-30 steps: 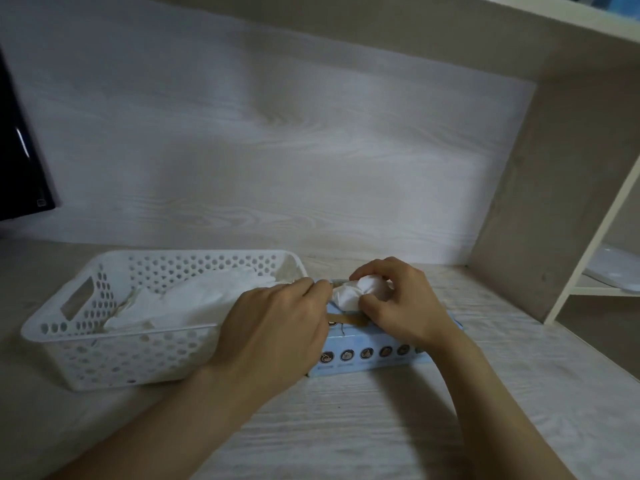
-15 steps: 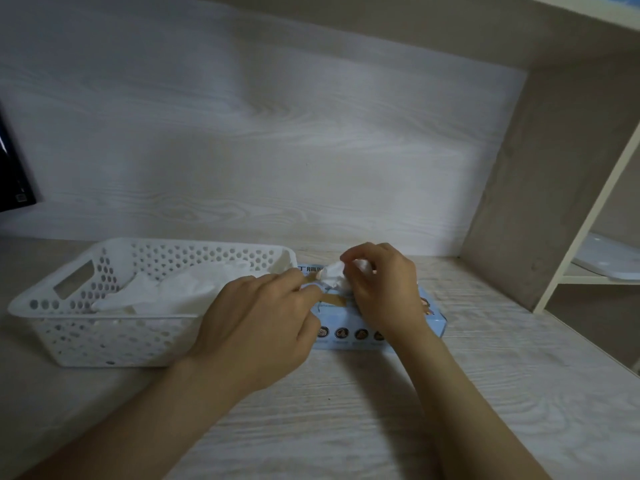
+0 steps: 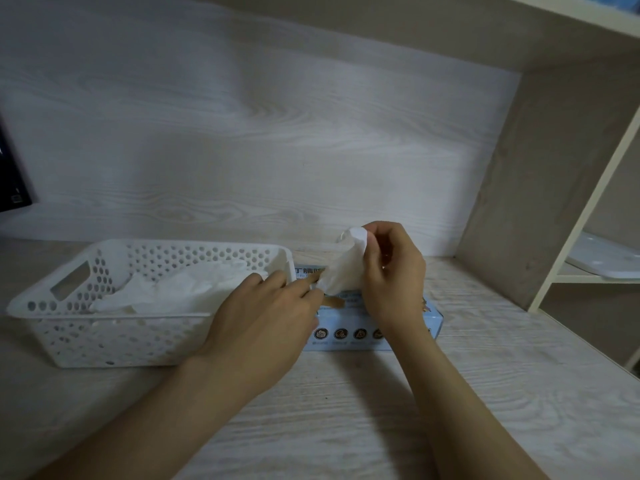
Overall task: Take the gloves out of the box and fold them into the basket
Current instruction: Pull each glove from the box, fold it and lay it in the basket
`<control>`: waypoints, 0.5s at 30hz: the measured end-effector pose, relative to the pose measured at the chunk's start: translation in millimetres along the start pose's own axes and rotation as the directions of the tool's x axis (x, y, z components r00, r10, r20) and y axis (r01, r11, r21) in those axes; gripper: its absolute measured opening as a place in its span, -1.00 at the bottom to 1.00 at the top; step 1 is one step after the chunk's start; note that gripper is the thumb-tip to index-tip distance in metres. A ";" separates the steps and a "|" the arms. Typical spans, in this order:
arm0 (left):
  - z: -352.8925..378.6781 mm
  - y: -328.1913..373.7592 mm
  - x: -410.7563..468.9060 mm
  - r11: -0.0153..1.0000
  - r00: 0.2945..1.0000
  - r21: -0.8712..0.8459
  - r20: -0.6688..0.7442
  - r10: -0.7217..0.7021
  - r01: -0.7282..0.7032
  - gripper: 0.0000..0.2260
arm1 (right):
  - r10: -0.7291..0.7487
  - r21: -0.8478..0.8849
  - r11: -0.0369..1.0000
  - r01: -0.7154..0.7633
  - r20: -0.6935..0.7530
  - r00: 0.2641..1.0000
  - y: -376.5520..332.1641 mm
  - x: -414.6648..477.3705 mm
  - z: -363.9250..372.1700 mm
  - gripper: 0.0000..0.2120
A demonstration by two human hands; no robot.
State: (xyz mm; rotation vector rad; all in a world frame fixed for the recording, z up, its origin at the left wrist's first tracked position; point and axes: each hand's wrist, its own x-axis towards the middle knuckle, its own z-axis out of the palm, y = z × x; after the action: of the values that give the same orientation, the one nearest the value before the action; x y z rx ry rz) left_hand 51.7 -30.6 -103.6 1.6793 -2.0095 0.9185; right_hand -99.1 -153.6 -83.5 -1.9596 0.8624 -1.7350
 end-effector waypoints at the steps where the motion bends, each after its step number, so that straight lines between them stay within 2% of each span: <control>1: -0.1 0.6 0.9 1.000 1.000 -0.013 -0.009 0.000 0.000 -0.81 | -0.009 0.022 1.000 0.009 -0.012 1.000 -2.2 0.4 0.6 -0.88; 5: 4.8 1.9 1.0 0.999 0.999 -0.030 -0.035 0.034 -0.035 -0.77 | -0.029 0.122 0.992 0.031 -0.014 0.999 -9.4 2.6 0.2 -0.90; 10: 9.2 0.6 1.9 0.999 0.998 -0.001 -0.052 0.041 -0.041 -0.68 | 0.057 0.296 0.954 -0.053 -0.006 0.998 -20.8 3.5 -4.4 -0.89; 15: 6.7 1.2 3.6 0.998 0.998 0.001 -0.002 0.062 -0.062 -0.79 | 0.159 0.479 0.871 -0.106 -0.072 0.985 -35.1 5.2 -6.9 -0.76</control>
State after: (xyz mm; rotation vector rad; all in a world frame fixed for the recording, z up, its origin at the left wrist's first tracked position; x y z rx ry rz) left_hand 50.5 -37.7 -106.3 1.6241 -2.0701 0.9413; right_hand -98.9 -130.4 -55.8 -1.4611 0.5208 -1.7780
